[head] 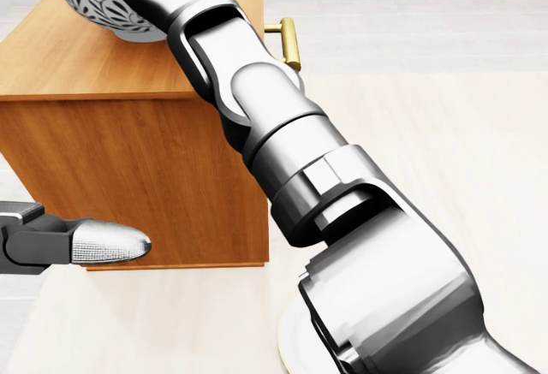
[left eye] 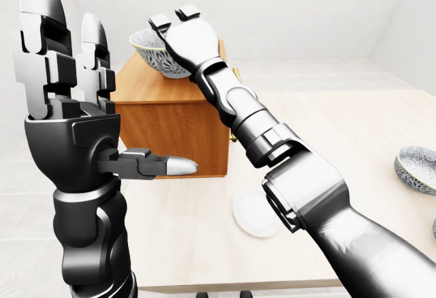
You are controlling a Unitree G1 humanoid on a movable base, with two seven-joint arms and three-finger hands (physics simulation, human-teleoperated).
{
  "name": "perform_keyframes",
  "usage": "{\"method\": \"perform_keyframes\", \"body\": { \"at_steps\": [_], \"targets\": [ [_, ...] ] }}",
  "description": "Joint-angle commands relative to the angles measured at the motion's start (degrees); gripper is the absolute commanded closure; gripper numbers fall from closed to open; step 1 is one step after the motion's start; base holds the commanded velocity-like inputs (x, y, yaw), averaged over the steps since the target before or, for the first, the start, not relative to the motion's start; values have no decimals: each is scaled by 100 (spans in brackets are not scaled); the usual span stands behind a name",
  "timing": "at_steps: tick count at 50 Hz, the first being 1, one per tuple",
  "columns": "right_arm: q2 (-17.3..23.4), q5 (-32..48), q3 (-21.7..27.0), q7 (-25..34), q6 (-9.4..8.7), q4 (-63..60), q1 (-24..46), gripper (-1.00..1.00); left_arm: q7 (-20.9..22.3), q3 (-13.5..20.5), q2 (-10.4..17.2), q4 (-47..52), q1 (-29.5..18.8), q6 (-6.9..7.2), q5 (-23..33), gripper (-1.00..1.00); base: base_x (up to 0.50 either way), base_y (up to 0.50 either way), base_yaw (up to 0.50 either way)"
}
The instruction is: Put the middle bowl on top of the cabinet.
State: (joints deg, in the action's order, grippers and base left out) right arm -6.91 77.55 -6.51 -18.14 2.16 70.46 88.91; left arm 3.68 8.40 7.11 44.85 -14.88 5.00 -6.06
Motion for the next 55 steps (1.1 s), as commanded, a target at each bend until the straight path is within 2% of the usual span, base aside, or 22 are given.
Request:
{"method": "perform_keyframes", "body": {
  "at_steps": [1,3,8,11,13,14,15,19,25,32,37,38,45,53,55],
  "targets": [
    [-76,-35,-97,185,-78,18,-2,-65,-94,1,1,-100,-195,0,35,-100,0,0,0],
    [-66,-41,-92,218,-91,-21,40,-61,-94,0,3,-100,-192,0,34,-100,0,0,0],
    [-66,-63,-81,245,-131,-27,119,-73,-91,13,5,-87,-183,0,25,-100,0,0,0],
    [-52,-81,-74,291,-124,-77,191,-67,-83,15,7,-119,-179,0,19,-100,0,0,0],
    [-46,-77,-85,316,-125,-118,215,-71,-88,14,7,-122,-178,0,21,-100,0,0,0],
    [-41,-49,-113,341,-137,-141,217,-81,-86,15,9,-136,-180,0,19,-100,0,0,0],
    [-21,-53,-110,387,-124,-201,226,-100,-93,17,7,-127,-180,0,22,-100,0,0,0],
    [24,10,-156,545,-186,-458,220,-100,-99,20,12,-119,-172,0,22,-100,0,0,0],
    [65,51,-163,628,-170,-738,-7,-100,-128,40,8,-93,-186,0,15,-100,0,0,0],
    [131,207,-220,923,-360,-1514,-654,-100,-152,40,10,-100,-177,0,25,-100,0,0,0],
    [256,581,-409,1588,-445,-2873,-1455,-100,-154,28,18,-97,-170,0,29,-100,0,0,0],
    [302,660,-375,1672,-524,-3112,-1681,-100,-155,31,15,-98,-171,0,25,-100,0,0,0],
    [403,1134,-372,2738,-454,-5158,-2810,-100,-159,18,22,-99,-164,0,34,-100,0,0,0],
    [436,1598,-319,3606,-84,-6806,-3672,-100,-169,20,24,-67,-160,0,48,-100,0,0,0],
    [420,1693,-309,3536,-29,-7006,-3987,-100,-166,21,25,-58,-164,0,48,-100,0,0,0]
  ]
}}
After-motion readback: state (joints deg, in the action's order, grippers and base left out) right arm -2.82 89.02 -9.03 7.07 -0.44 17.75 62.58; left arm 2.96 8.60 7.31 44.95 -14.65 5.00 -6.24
